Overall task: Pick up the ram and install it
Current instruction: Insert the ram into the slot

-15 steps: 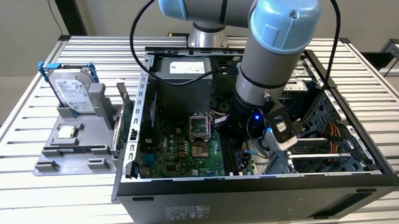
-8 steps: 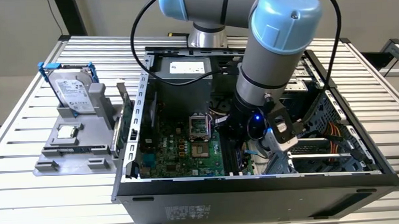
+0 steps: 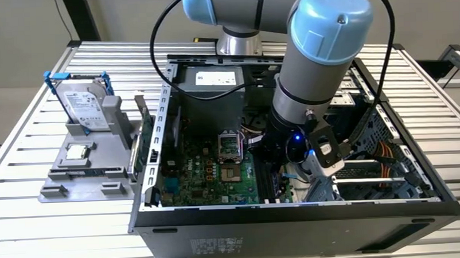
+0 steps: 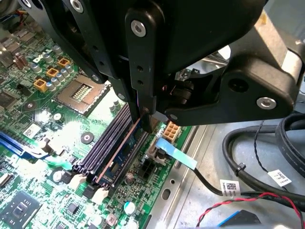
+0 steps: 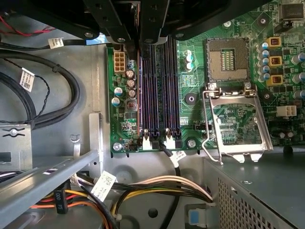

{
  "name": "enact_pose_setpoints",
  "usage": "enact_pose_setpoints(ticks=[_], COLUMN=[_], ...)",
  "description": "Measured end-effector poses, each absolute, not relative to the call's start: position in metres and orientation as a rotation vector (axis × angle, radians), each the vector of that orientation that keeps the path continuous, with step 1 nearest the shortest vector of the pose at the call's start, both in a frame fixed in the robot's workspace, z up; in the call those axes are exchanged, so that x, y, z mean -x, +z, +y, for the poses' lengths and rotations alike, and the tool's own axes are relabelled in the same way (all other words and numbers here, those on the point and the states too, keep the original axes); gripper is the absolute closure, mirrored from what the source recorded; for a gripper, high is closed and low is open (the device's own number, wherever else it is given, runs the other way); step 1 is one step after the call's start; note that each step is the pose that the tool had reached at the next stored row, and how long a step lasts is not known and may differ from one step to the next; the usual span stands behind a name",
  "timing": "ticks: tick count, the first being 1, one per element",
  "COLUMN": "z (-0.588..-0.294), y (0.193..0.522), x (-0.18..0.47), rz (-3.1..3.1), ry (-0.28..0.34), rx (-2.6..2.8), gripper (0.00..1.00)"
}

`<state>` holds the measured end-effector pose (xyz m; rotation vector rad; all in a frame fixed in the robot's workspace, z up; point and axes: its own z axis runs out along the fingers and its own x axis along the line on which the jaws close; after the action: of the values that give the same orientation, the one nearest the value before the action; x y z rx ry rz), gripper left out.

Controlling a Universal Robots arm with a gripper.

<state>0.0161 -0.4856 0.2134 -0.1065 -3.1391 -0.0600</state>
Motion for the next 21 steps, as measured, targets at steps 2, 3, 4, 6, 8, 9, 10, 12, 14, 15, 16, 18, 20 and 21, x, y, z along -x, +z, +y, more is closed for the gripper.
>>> enact_pose_setpoints(ticks=[2, 3, 4, 6, 8, 9, 10, 12, 14, 15, 16, 18, 20, 21], z=[-0.4856, -0.4856, -0.4856, -0.4856, -0.4856, -0.4856, -0.4856, -0.4856, -0.4856, -0.4854, -0.4852, -0.4848, -0.4841, -0.4839], y=[0.2134, 0.2133, 0.2134, 0.2134, 0.2134, 0.2134, 0.2134, 0.2134, 0.2133, 0.2133, 0.2133, 0.2134, 0.2133, 0.2132], x=[-0.0161, -0.0161, -0.0161, -0.016, -0.0159, -0.0158, -0.0156, -0.0153, -0.0153, -0.0153, -0.0153, -0.0153, -0.0153, -0.0153], rz=[-3.139, -3.139, -3.139, -3.138, -3.138, -3.138, -3.138, -3.138, -3.137, -3.137, -3.137, -3.137, -3.137, -3.137], ry=[-0.06, -0.06, -0.06, -0.06, -0.059, -0.059, -0.059, -0.059, -0.059, -0.058, -0.058, -0.058, -0.058, -0.058], rx=[0.103, 0.103, 0.102, 0.098, 0.093, 0.091, 0.088, 0.082, 0.081, 0.08, 0.081, 0.08, 0.08, 0.08], gripper=[1.0, 1.0, 1.0, 1.0, 1.0, 1.0, 1.0, 1.0, 1.0, 1.0, 1.0, 1.0, 1.0, 1.0])
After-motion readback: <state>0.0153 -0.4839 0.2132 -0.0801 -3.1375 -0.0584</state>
